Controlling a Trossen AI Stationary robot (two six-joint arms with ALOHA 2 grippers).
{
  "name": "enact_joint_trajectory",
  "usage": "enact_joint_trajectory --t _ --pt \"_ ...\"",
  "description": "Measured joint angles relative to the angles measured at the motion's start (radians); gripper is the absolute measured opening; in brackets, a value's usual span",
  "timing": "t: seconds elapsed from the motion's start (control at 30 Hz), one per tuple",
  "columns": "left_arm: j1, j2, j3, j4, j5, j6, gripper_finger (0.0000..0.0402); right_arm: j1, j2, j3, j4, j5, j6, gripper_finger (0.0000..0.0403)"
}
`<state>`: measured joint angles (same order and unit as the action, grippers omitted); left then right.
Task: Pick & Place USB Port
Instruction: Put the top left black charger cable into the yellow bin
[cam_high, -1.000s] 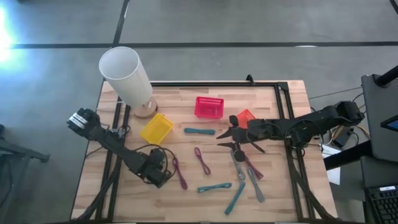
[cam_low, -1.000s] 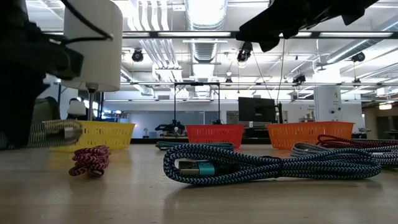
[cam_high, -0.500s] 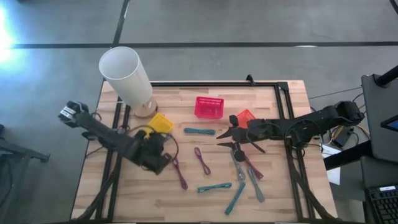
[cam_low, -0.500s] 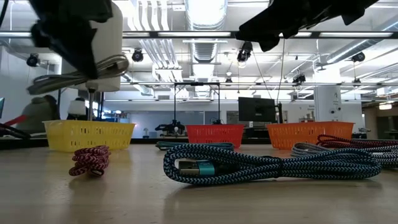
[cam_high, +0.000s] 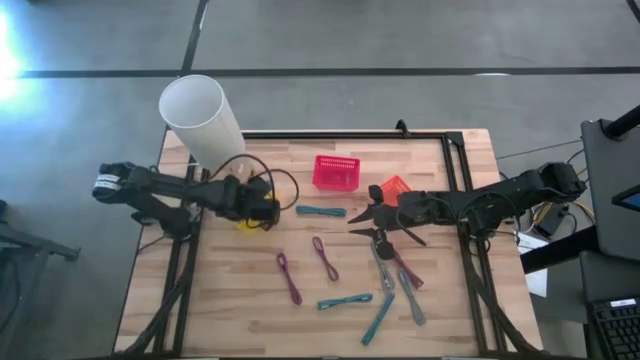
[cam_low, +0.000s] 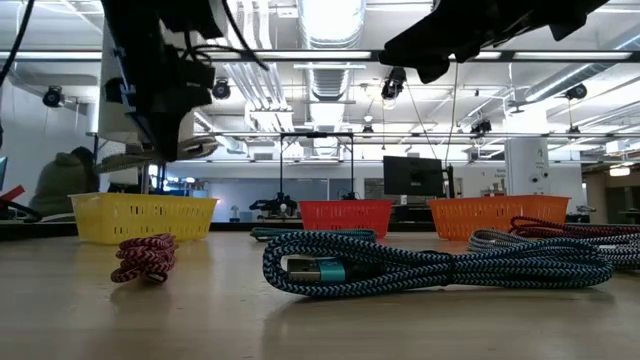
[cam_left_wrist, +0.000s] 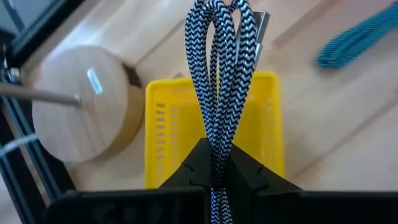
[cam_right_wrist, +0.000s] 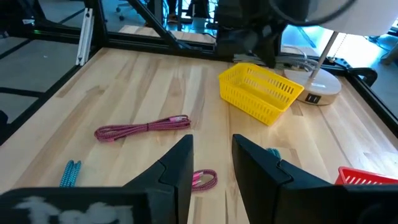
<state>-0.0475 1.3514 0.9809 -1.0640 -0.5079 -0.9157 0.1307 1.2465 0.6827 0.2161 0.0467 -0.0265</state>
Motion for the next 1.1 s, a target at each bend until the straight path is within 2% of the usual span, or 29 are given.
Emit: enact_joint_trajectory --t 0.27,0.53,0.73,0.93,1.1 --pt "0.035 0.000 -0.101 0.061 0.054 -0.186 0.0021 0.000 0.000 0.000 -0.001 0.000 0.000 0.0108" --pt "0.051 0.000 -0.182 0.201 0.055 -0.213 0.0021 0.000 0.000 0.000 -0.001 0.000 0.000 0.0100" --pt "0.079 -0.002 -0.159 0.205 0.077 -0.209 0.0021 0.000 0.000 0.000 -0.002 0.000 0.000 0.0105" --pt "0.112 -0.003 -0.123 0.206 0.167 -0.152 0.0021 0.000 0.000 0.000 -0.002 0.000 -0.003 0.0106" --pt "0.121 -0.003 -0.125 0.205 0.169 -0.199 0.0021 0.000 0.000 0.000 -0.001 0.000 -0.003 0.0099"
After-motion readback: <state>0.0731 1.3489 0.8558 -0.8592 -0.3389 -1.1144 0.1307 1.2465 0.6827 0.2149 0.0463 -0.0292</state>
